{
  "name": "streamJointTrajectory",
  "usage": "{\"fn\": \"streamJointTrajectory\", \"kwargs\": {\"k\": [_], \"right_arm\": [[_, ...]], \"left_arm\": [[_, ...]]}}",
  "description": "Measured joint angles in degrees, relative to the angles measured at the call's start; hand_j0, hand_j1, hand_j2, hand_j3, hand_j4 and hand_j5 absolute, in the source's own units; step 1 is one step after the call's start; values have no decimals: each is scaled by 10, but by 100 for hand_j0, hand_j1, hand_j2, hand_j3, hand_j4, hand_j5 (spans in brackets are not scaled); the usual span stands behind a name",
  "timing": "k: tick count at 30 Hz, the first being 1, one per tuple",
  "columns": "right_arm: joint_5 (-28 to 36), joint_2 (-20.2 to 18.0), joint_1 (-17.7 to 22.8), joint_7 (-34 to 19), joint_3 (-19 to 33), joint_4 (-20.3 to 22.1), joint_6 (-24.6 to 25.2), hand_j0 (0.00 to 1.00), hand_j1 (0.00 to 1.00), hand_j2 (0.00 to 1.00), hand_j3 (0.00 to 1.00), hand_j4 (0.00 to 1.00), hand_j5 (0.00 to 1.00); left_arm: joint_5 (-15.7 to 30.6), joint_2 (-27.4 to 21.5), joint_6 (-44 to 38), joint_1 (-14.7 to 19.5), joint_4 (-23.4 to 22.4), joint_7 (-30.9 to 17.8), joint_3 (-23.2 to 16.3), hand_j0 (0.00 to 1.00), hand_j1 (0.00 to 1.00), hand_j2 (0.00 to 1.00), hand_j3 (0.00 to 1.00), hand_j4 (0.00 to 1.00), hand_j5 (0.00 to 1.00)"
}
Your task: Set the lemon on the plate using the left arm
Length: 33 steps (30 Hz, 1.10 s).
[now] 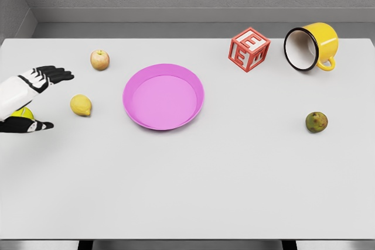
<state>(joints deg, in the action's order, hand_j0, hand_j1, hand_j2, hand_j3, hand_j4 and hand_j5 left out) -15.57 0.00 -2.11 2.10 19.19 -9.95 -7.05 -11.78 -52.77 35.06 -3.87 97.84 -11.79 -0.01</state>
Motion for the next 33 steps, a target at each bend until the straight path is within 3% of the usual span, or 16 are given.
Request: {"fn": "streamJointTrajectory", "kwargs": {"k": [6, 10, 14, 18, 21, 26, 33], "right_arm": [[0, 0, 0, -1, -1, 0, -1, 100, 100, 100, 100, 100, 100], [0, 0, 0, -1, -2, 0, -1, 100, 100, 100, 100, 100, 100], [0, 0, 0, -1, -2, 0, -1, 100, 100, 100, 100, 100, 100], [0, 0, 0, -1, -2, 0, -1, 100, 100, 100, 100, 100, 100], [0, 0, 0, -1, -2, 0, -1, 100, 100, 100, 100, 100, 100], [0, 0, 0, -1, -2, 0, -1, 100, 100, 100, 100, 100, 100], [0, 0, 0, -1, -2, 0, -1, 100, 100, 100, 100, 100, 100]], "left_arm": [[-11, -1, 0, 11, 1, -22, 4, 100, 100, 100, 100, 100, 100], [-57, -6, 0, 16, -7, -43, 29, 100, 100, 100, 100, 100, 100], [-97, -18, 0, 47, -28, -48, 32, 100, 100, 100, 100, 100, 100], [-139, -22, 0, 125, -35, -50, -4, 100, 100, 100, 100, 100, 100], [-183, -11, 0, 163, -38, -51, -46, 100, 100, 100, 100, 100, 100], [-287, 59, 0, 173, -61, -52, -96, 100, 100, 100, 100, 100, 100], [-324, 100, 0, 191, -132, -52, -114, 100, 100, 100, 100, 100, 100]]}}
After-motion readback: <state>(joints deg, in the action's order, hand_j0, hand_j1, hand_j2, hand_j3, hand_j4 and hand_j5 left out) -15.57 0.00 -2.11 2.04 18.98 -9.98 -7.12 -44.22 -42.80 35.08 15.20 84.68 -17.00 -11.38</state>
